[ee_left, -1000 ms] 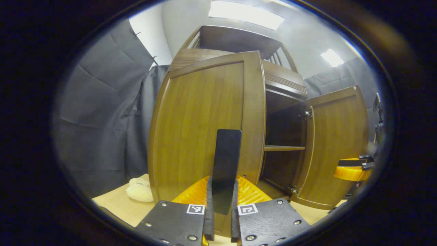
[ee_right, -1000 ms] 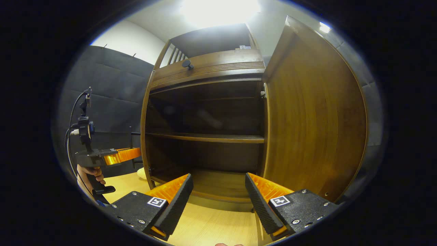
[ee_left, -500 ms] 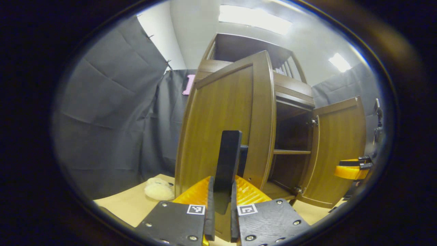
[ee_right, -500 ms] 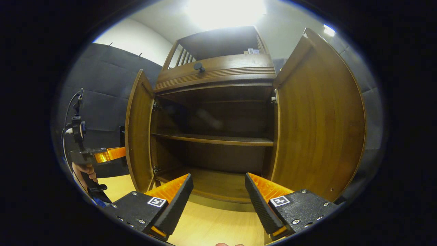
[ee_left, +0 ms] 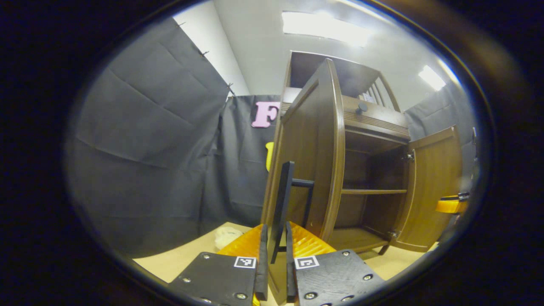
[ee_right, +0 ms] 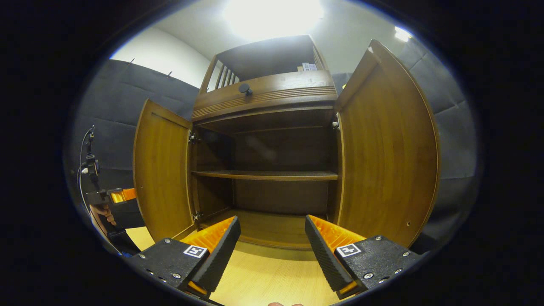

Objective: Open the right door of the double-door shoe cabinet with the right hand, and open the left door with the left hand.

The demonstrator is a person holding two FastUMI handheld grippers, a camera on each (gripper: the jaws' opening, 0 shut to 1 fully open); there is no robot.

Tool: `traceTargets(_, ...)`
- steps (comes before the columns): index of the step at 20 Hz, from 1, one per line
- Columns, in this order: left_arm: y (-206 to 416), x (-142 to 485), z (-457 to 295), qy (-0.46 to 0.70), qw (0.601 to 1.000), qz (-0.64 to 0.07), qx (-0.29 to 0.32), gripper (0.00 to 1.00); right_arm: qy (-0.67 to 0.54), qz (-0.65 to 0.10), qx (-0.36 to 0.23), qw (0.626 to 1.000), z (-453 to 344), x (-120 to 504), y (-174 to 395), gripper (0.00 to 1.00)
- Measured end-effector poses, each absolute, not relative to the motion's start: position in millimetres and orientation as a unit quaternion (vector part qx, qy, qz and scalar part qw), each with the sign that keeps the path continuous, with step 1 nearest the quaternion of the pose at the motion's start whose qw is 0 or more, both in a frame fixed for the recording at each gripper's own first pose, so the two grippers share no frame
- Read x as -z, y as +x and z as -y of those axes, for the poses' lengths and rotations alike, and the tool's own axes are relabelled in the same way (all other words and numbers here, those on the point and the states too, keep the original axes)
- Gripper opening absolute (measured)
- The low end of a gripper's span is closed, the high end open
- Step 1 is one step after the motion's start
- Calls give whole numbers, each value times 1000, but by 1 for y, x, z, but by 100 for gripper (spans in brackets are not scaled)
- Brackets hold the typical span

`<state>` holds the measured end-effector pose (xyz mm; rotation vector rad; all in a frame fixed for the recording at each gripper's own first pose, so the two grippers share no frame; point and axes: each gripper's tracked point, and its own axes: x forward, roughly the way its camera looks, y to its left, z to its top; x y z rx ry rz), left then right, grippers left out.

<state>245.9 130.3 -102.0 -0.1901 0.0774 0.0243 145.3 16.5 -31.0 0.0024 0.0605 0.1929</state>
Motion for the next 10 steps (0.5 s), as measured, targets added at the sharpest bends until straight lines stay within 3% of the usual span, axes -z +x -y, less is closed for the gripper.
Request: traceTargets(10,242,109,-131,-104,994,-27,11,18,-13,-34,-70,997,-20,34,146,95)
